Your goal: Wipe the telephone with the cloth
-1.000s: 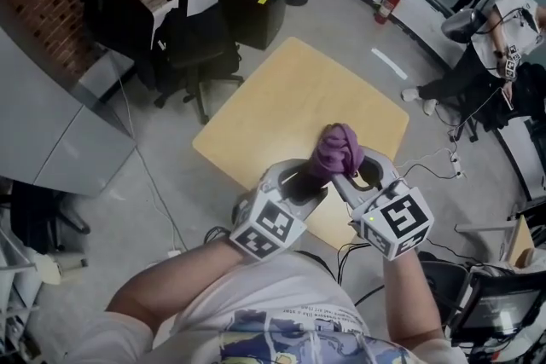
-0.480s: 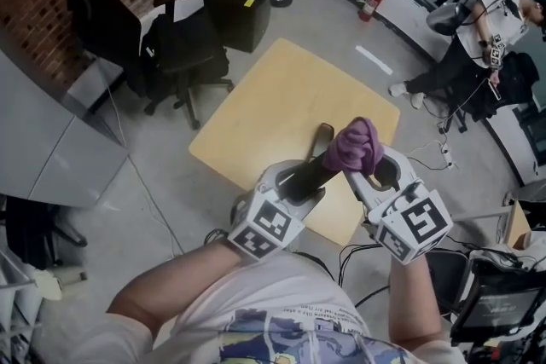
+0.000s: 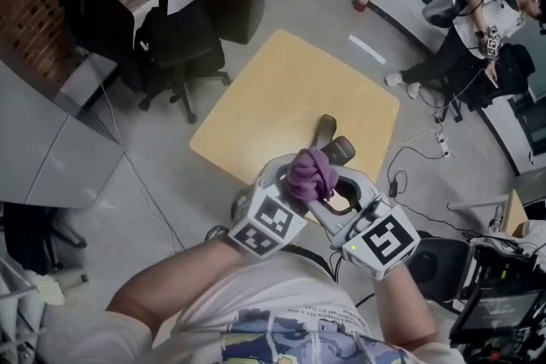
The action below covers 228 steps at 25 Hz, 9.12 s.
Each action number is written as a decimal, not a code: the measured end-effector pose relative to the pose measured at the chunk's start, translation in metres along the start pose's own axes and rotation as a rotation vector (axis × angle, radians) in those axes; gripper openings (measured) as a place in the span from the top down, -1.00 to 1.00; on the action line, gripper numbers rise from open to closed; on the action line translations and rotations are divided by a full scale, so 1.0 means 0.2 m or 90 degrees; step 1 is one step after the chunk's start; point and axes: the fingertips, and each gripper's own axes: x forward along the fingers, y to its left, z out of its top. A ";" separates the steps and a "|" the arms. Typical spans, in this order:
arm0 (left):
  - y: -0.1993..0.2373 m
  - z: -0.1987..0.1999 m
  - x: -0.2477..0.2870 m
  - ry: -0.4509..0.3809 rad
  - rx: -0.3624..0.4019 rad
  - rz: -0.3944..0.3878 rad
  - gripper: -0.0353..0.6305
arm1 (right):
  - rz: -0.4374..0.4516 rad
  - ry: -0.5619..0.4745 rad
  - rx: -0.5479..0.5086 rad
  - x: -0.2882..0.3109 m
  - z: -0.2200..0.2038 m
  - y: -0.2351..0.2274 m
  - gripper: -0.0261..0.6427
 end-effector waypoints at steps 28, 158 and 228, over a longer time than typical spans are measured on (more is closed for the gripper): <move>-0.04 -0.02 0.06 0.001 -0.009 -0.055 0.12 | -0.079 -0.027 -0.005 -0.13 0.04 -0.06 0.54; 0.25 0.40 0.10 -0.332 -0.820 -0.376 0.12 | 0.006 -0.184 0.364 -0.24 -0.26 -0.33 0.55; 0.58 -0.53 0.74 0.091 -0.462 0.216 0.12 | -0.104 -0.014 0.351 -0.48 -0.73 -0.43 0.54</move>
